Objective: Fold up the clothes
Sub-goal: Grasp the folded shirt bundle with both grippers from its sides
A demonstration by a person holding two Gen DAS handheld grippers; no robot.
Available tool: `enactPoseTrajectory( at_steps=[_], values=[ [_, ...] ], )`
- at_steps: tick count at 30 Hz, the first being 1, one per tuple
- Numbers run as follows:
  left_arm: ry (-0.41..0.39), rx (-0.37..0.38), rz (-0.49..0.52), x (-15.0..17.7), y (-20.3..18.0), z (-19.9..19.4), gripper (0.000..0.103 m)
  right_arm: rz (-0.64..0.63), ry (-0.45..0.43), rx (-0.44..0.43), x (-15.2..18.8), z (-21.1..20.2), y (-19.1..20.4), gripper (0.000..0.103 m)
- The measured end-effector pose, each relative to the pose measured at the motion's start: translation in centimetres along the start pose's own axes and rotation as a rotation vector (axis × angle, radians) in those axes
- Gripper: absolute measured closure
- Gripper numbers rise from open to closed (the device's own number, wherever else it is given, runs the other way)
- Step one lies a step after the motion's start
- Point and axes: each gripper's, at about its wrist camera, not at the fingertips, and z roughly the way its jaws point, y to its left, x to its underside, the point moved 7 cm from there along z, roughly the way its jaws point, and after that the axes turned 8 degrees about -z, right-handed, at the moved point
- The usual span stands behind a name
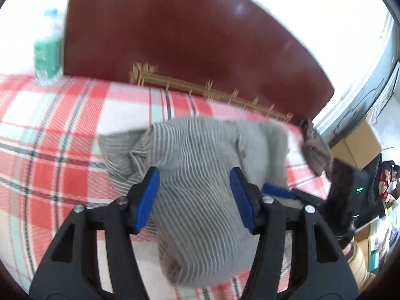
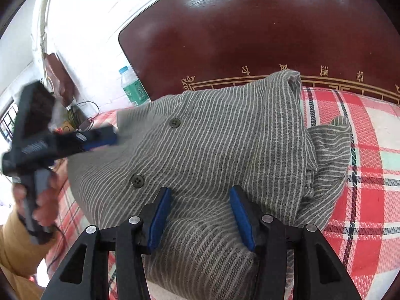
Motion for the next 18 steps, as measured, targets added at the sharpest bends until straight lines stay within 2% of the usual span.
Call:
enactPoseTrajectory(
  at_steps=[3,5,8,12,14,15,16,17,18],
  values=[
    [0.012,0.035,0.075,1.4,-1.5,-1.0,0.042,0.013,-0.011,0.001,0.0,0.0,0.0,0.052],
    [0.058,0.0,0.103,2.8,-1.4,0.4,0.042,0.018,-0.016,0.003,0.0,0.0,0.0,0.052],
    [0.136,-0.053,0.062,4.7,0.7,3.5,0.041,0.024,-0.014,0.001,-0.1,-0.2,0.2,0.051],
    [0.126,-0.034,0.03,4.5,1.0,2.9,0.04,0.04,-0.002,-0.009,-0.3,-1.7,0.3,0.05],
    [0.115,-0.035,0.007,4.3,1.1,1.7,0.04,0.086,-0.012,-0.049,-0.4,-3.2,0.3,0.039],
    [0.104,-0.029,-0.005,4.2,1.2,1.0,0.037,0.1,-0.024,-0.069,-0.3,-4.0,0.4,0.033],
    [0.098,-0.025,-0.026,4.3,1.6,0.2,0.031,0.11,-0.042,-0.077,-0.3,-5.0,0.4,0.033],
    [0.099,-0.025,-0.055,4.5,2.1,-0.5,0.018,0.118,-0.056,-0.078,-0.1,-6.0,0.3,0.033],
    [0.104,-0.019,-0.085,4.9,2.6,-1.0,0.016,0.129,-0.068,-0.075,0.1,-6.9,0.2,0.029]
  ],
)
